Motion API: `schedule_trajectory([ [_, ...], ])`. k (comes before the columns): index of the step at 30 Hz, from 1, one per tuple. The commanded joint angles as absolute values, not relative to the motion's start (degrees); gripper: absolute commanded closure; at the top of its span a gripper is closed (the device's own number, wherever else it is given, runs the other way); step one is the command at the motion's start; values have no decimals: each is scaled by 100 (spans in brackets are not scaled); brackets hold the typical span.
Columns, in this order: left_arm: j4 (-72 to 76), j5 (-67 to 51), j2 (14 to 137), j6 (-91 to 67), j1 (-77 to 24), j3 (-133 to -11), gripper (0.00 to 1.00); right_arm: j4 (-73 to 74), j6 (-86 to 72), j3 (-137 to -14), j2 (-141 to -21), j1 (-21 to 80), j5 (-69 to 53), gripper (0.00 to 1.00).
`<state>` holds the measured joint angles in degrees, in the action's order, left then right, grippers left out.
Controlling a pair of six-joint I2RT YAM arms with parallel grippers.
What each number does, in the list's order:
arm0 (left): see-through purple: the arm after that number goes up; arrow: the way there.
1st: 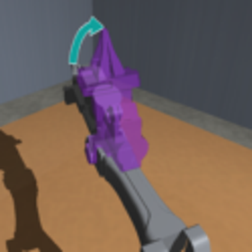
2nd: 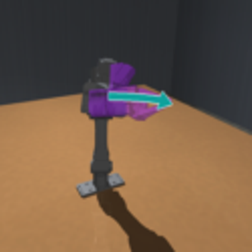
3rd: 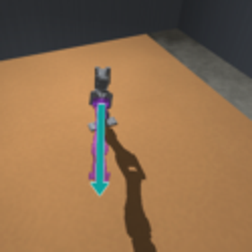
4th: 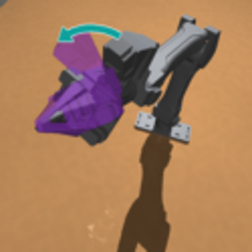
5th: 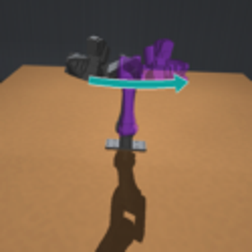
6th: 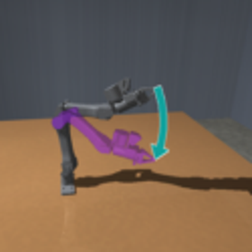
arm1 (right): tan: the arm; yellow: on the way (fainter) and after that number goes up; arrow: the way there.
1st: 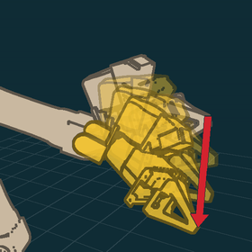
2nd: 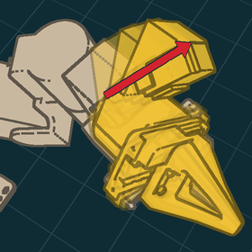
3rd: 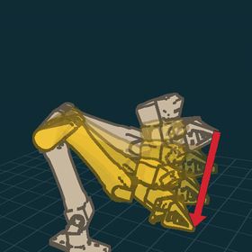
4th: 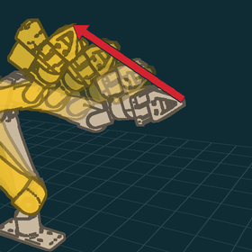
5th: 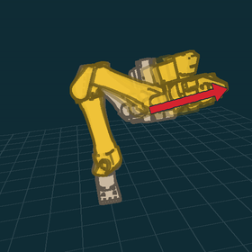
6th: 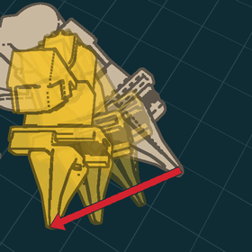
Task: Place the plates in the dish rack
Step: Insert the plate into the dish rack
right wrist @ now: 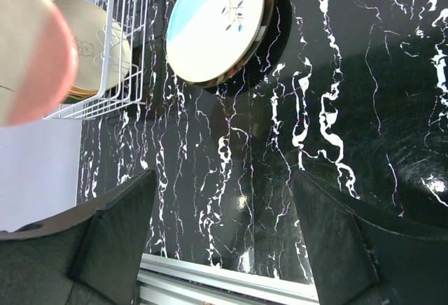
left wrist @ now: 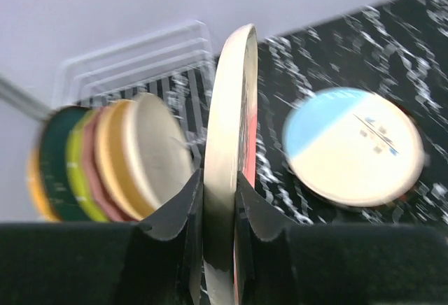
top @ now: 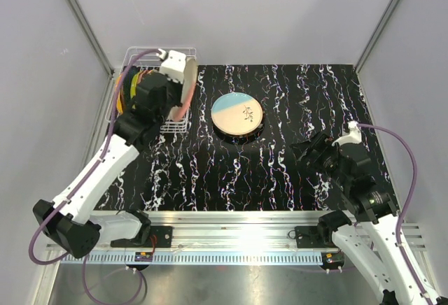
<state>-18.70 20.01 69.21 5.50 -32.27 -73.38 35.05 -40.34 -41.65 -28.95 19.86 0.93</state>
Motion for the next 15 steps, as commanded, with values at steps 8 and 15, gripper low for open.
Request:
schedule_trajectory([
  [8, -1081, 2365, 7250, 1134, -2321, -8271, 100, 3261, -3745, -4570, -3199, 1995, 26, 13],
  [15, -923, 2285, 7558, 1107, -2118, -8165, 100, 3024, -3612, -4509, -3498, 1995, 18, 12],
])
